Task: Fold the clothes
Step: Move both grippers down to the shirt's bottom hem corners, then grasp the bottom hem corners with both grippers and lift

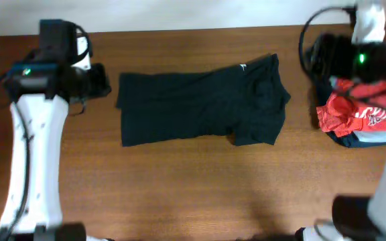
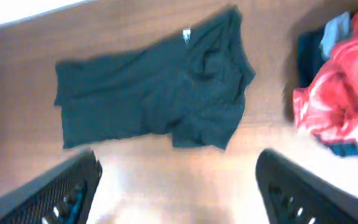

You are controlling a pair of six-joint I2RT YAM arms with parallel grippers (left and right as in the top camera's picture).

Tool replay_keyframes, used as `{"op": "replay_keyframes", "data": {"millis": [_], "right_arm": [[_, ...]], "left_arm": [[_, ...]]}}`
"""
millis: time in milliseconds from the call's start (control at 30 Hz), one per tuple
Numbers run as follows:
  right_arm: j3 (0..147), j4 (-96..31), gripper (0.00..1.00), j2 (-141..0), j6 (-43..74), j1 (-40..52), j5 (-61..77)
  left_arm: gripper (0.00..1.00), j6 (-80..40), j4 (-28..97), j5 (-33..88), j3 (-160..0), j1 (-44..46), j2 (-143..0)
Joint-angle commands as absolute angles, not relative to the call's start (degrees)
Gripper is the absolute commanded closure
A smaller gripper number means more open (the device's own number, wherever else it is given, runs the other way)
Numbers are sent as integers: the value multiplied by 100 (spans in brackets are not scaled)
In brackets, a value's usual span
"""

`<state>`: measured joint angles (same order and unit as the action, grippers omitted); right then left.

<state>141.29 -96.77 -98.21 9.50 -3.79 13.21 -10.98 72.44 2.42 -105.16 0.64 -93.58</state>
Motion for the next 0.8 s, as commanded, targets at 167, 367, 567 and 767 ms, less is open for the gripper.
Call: {"op": "replay_keyframes", "data": {"millis": [167,367,567,767], "right_arm": [[10847,-9205,17,-8554,1321,-388,1260],[8908,-8075,16,-8361,1509,-578,1616],[7330,-6836,17,-8361,1507,-663,1741],[6705,-6261,16,-8364,1507,-674,1739]], "left_arm": [[67,-1487,7076,220,-9120,75,-8602],[56,-1653,5247,781,-6912,75,-8558],[47,-1776,3454,965,-5422,75,-8571],[47,-1761,2755,762,-4987,75,-8875]]}}
